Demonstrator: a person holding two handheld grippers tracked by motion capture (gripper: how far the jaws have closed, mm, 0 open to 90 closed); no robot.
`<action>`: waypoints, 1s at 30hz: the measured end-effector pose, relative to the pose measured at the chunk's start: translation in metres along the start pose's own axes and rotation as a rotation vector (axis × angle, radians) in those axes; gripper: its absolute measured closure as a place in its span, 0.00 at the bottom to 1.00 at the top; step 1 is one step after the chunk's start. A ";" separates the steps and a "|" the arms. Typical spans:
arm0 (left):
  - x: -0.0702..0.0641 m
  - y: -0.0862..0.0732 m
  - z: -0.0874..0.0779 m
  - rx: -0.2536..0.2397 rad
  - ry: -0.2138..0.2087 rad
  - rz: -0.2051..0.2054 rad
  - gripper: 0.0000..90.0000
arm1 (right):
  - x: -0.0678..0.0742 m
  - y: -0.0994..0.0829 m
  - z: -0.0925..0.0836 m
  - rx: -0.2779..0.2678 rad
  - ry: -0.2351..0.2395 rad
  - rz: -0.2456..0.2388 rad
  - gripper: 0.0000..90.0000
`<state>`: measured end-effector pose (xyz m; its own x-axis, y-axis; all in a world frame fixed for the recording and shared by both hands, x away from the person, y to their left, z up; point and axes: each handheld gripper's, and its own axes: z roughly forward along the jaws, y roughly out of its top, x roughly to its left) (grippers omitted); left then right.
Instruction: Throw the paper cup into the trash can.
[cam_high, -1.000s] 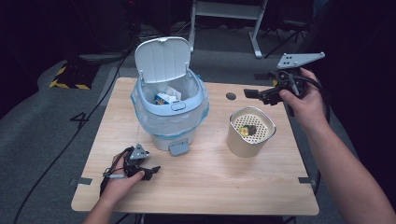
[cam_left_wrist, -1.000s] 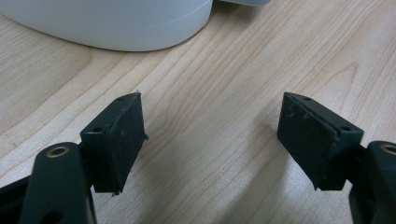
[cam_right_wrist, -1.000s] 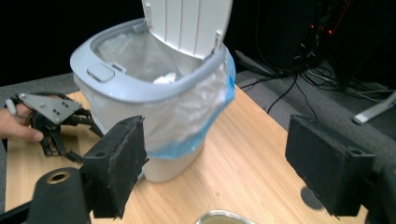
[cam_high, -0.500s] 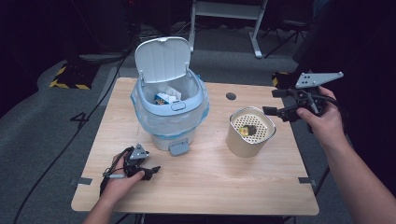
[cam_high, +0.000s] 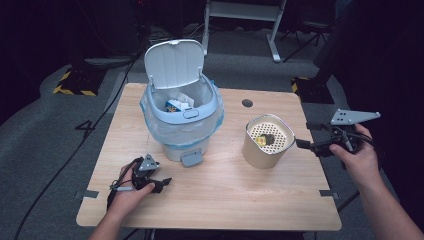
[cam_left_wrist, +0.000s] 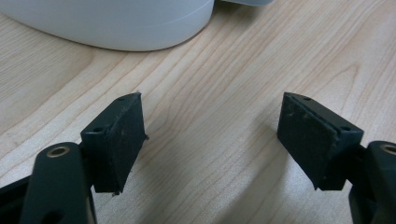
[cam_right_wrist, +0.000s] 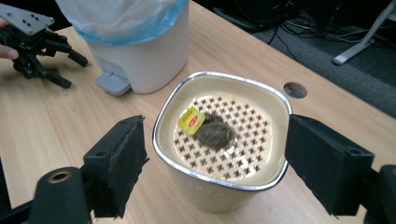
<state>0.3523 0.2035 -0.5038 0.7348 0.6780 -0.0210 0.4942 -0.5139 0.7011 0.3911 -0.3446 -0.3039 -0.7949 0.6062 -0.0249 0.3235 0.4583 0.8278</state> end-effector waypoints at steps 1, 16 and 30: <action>0.000 0.000 0.000 -0.002 0.007 -0.008 0.27 | 0.000 -0.006 0.000 -0.002 0.004 0.005 0.23; -0.004 0.000 0.000 0.003 0.031 -0.035 0.24 | 0.016 -0.110 0.034 0.070 -0.027 0.073 0.22; 0.000 0.000 -0.009 0.009 0.052 -0.114 0.36 | 0.019 -0.177 0.082 0.140 -0.036 0.126 0.21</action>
<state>0.3478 0.2083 -0.4975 0.6482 0.7589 -0.0631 0.5779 -0.4363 0.6897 0.3610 -0.3612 -0.4964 -0.7259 0.6858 0.0519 0.4896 0.4623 0.7393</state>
